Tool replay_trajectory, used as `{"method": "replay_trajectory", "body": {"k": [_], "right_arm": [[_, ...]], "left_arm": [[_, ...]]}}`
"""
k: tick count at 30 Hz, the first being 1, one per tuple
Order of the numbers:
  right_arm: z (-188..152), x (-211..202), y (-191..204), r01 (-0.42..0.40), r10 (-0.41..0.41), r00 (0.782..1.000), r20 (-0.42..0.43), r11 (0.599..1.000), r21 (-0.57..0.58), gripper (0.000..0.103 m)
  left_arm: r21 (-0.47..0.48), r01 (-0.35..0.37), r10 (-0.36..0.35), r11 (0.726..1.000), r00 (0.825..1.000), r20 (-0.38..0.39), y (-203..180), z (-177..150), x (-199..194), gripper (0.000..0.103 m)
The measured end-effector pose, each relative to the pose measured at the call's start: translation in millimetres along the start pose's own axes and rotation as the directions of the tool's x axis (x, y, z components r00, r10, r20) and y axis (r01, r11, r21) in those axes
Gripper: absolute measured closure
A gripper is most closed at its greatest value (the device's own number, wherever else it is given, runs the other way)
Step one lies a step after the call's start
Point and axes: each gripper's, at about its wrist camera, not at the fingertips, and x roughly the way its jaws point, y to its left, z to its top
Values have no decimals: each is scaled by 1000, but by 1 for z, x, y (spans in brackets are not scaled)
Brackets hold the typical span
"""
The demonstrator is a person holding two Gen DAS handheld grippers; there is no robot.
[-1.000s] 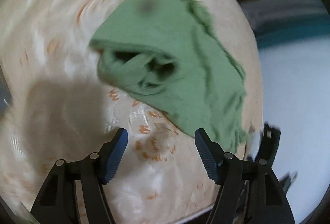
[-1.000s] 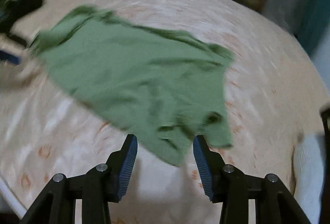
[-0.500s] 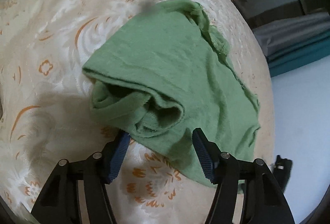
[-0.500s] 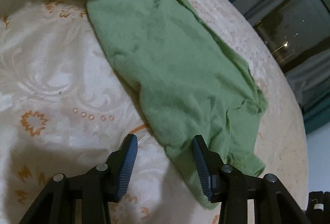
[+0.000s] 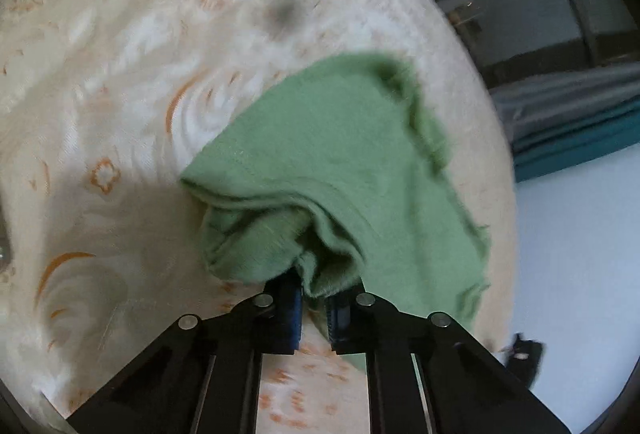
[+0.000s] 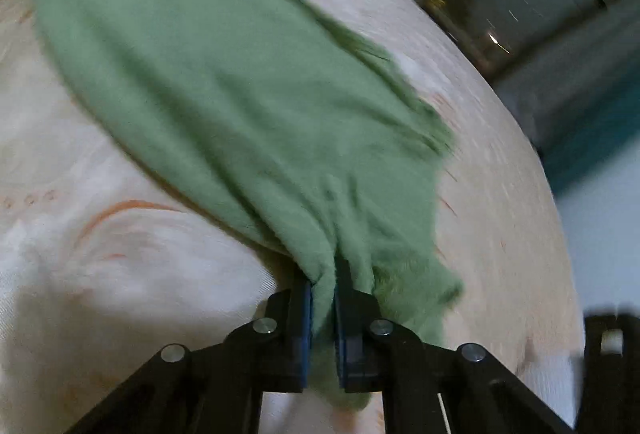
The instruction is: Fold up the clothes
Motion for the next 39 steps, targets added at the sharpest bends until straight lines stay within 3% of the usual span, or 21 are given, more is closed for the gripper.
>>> {"method": "replay_trajectory", "body": {"k": [3, 5, 8, 11, 13, 16, 18, 21, 22, 23, 26, 27, 29, 31, 35, 37, 39], "right_arm": [[11, -39, -29, 27, -35, 997, 75, 994, 107, 98], [25, -75, -47, 72, -94, 984, 151, 987, 145, 98], [46, -145, -77, 137, -197, 936, 290, 967, 215, 98], [61, -214, -103, 166, -270, 876, 400, 947, 276, 98], [66, -247, -111, 176, -296, 844, 448, 941, 290, 98], [71, -284, -119, 179, -314, 807, 499, 937, 300, 98], [74, -284, -118, 180, -310, 810, 497, 939, 294, 98], [83, -253, -118, 191, -309, 837, 452, 938, 289, 98], [88, -240, -119, 199, -312, 846, 433, 937, 288, 98], [94, -225, -123, 211, -318, 854, 412, 935, 286, 98], [113, -194, -139, 222, -333, 859, 389, 927, 302, 98], [120, -189, -144, 212, -332, 856, 396, 925, 316, 98], [127, -184, -147, 166, -299, 859, 415, 930, 327, 98], [126, -176, -131, 158, -259, 878, 402, 951, 268, 98], [80, -140, -68, 65, -103, 951, 291, 988, 137, 98], [52, -124, -34, -27, 9, 978, 208, 996, 87, 98], [24, -108, 0, -137, 130, 985, 115, 989, 51, 98]], "left_arm": [[50, 100, -102, 994, 994, 44, -29, 5, -50, 94], [96, 183, -190, 978, 979, 75, -56, 8, -92, 94], [188, 303, -328, 934, 937, 118, -98, 8, -155, 94], [249, 417, -457, 874, 880, 129, -124, 6, -216, 94], [271, 435, -479, 858, 869, 124, -132, 5, -237, 94], [272, 401, -444, 875, 888, 120, -134, 10, -233, 94], [270, 373, -415, 887, 902, 117, -136, 14, -228, 94], [231, 336, -370, 913, 921, 124, -139, 33, -192, 94], [227, 331, -367, 916, 919, 143, -139, 38, -182, 94], [228, 328, -369, 917, 914, 168, -140, 44, -174, 94], [297, 343, -422, 891, 868, 262, -149, 47, -166, 94], [312, 330, -417, 891, 867, 272, -150, 48, -160, 94], [316, 286, -374, 905, 888, 268, -148, 50, -144, 94], [279, 238, -302, 930, 929, 214, -132, 55, -115, 94], [164, 99, -115, 981, 989, 89, -66, 55, -55, 94], [113, 26, -27, 993, 1000, 11, -29, 49, -29, 94], [73, -29, 34, 997, 996, -79, 7, 37, -12, 94]]}}
